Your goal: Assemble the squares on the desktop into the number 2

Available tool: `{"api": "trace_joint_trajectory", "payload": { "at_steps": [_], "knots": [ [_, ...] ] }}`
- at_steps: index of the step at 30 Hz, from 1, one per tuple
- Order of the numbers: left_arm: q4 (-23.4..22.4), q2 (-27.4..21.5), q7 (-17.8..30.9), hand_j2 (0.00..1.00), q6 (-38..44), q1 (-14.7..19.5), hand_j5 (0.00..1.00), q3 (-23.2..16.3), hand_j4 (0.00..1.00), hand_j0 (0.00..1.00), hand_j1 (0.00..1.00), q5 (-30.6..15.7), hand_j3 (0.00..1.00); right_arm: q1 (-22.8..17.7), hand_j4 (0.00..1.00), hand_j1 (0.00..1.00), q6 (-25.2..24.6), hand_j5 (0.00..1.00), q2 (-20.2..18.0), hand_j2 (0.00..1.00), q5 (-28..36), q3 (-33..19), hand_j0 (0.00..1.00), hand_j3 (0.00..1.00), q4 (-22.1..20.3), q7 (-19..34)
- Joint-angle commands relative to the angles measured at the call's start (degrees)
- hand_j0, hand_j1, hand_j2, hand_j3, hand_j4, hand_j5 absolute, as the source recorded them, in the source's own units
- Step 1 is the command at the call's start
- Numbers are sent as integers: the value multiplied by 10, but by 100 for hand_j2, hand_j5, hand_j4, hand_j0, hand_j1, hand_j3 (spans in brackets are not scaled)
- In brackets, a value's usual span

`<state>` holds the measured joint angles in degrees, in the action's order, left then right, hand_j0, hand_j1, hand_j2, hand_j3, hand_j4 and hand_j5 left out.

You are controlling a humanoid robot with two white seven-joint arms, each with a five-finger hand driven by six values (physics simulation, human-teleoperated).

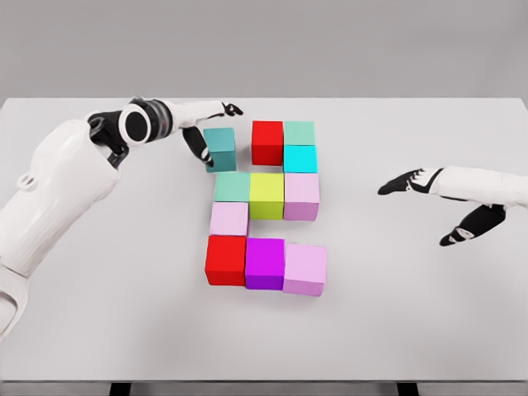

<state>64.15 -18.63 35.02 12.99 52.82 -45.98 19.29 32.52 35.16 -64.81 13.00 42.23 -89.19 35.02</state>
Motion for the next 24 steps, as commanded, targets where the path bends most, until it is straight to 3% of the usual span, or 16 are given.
{"api": "trace_joint_trajectory", "payload": {
  "at_steps": [1, 12, 24],
  "knots": [
    [-3, 4, 0, 100, -1, 0, 100, 0, 100, 100, 100, 6, 100, 0, 100, 100, -2, 100, -3, 100, 5, 0, 100, 100, 4, 0],
    [-22, 29, 0, 100, -1, 0, 100, 8, 100, 100, 100, 60, 100, -13, 100, 100, -2, 100, -2, 100, 4, 0, 100, 100, -6, 0],
    [-22, 37, 0, 99, -1, -4, 99, 8, 99, 99, 99, 76, 99, -21, 100, 100, -2, 100, -5, 100, 4, 0, 100, 100, -2, 0]
  ]
}}
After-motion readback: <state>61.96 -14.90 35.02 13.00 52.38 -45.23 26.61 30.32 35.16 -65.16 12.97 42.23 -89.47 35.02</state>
